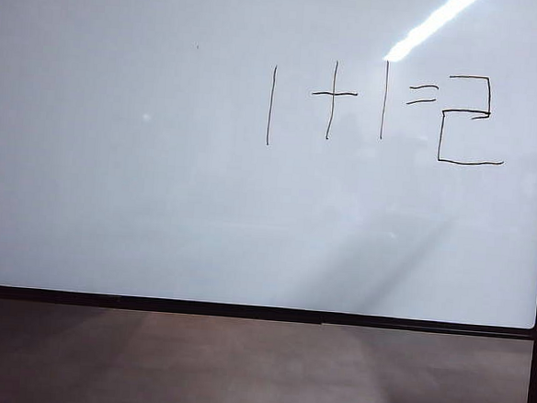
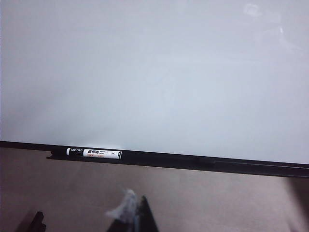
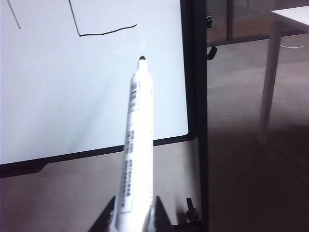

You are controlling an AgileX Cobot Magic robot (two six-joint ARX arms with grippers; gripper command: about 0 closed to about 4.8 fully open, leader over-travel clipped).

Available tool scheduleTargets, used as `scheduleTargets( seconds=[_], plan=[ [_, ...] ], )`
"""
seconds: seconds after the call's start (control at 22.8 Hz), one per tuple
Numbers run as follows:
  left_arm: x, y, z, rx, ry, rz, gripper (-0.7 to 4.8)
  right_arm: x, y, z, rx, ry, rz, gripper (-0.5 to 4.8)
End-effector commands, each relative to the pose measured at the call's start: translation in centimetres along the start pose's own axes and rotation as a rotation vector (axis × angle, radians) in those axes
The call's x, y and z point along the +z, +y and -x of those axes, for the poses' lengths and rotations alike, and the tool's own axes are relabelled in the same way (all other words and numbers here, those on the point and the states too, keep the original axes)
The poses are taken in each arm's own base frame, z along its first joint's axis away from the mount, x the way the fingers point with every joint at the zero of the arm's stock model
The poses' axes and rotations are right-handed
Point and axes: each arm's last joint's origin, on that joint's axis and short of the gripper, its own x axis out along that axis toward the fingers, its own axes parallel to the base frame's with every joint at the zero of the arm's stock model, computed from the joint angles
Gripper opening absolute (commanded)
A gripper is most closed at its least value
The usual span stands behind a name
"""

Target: Reach to the right to find the marker pen, pick it up, and write the answer to the math problem on the whiteboard.

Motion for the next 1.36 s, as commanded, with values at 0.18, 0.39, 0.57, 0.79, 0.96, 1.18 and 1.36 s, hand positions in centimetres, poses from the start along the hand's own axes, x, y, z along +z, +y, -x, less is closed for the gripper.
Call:
scheduleTargets(
  seconds=[0.18,0.39,0.57,0.79,0.96,1.18,1.36],
  plan=[
    [0.14,-0.03,0.0,-0.006,-0.012,-0.001,-0.04,-0.01,0.04,-0.03,0.014,-0.011,0.031,-0.05],
    [0.14,-0.03,0.0,-0.006,-0.012,-0.001,-0.04,-0.02,0.04,-0.03,0.015,-0.011,0.03,-0.05],
    [0.14,-0.03,0.0,-0.006,-0.012,-0.001,-0.05,-0.02,0.04,-0.03,0.015,-0.011,0.03,-0.05],
    [0.14,-0.03,0.0,-0.006,-0.012,-0.001,-0.05,-0.02,0.04,-0.03,0.015,-0.011,0.03,-0.05],
    [0.14,-0.03,0.0,-0.006,-0.012,-0.001,-0.04,-0.02,0.04,-0.03,0.015,-0.011,0.03,-0.05],
    [0.14,-0.03,0.0,-0.006,-0.012,-0.001,-0.04,-0.02,0.04,-0.03,0.015,-0.011,0.03,-0.05],
    [0.14,-0.03,0.0,-0.006,-0.012,-0.001,-0.04,-0.02,0.04,-0.03,0.015,-0.011,0.03,-0.05]
  ],
)
